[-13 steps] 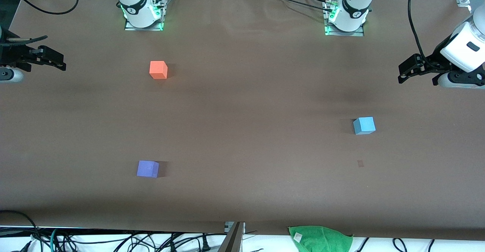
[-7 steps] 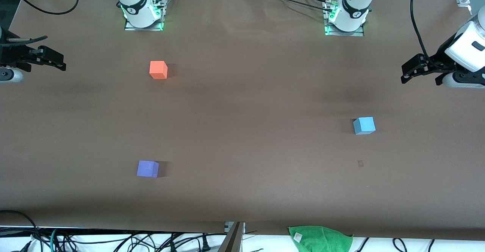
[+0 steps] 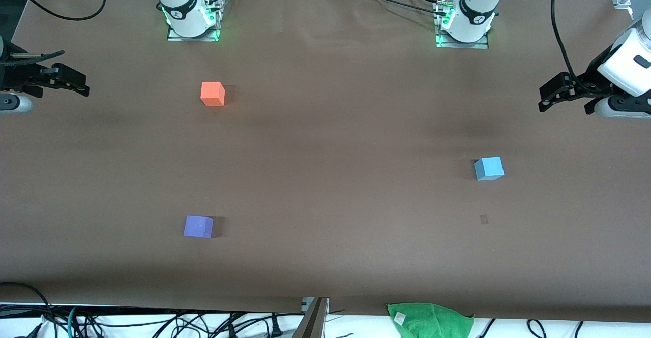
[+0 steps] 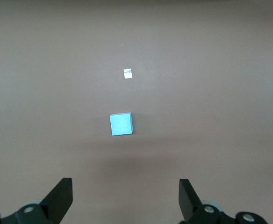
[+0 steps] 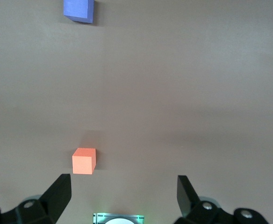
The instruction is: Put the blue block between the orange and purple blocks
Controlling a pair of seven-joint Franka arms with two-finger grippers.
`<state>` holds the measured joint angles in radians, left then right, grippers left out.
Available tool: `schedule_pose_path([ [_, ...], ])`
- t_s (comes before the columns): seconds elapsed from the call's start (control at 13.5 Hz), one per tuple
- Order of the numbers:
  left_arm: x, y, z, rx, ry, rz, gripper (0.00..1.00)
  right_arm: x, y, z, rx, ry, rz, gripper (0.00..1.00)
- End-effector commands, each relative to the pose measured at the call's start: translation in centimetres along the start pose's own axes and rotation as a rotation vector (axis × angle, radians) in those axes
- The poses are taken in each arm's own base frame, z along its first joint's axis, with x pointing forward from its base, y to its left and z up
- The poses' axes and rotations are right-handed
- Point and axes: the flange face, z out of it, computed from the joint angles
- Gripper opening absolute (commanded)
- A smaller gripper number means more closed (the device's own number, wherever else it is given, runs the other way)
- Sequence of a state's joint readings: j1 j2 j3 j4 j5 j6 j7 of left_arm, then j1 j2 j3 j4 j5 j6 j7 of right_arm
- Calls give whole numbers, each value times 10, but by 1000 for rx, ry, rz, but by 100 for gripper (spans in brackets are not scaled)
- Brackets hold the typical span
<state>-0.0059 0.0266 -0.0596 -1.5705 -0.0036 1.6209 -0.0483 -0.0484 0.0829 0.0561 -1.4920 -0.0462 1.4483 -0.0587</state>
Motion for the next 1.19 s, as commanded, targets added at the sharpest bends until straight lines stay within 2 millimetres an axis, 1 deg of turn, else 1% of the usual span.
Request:
schedule_pose_path([
  [0.0, 0, 2, -6, -8, -6, 15, 100, 2, 3, -5, 12, 7, -14, 100],
  [0.3, -2, 4, 0, -14, -43, 16, 100, 1, 4, -5, 12, 7, -13, 100],
  [0.59, -3, 5, 0, -14, -44, 21, 100, 1, 4, -5, 12, 7, -13, 100],
  [0.89, -1, -1, 1, -5, -44, 0, 100, 2, 4, -5, 12, 9, -13, 100],
  [0.96, -2, -6, 3, -4, -47, -11, 100, 2, 4, -5, 12, 9, -11, 100],
  [1.11, -2, -23, 9, -2, -63, -42, 100, 2, 4, -6, 12, 10, -10, 100],
])
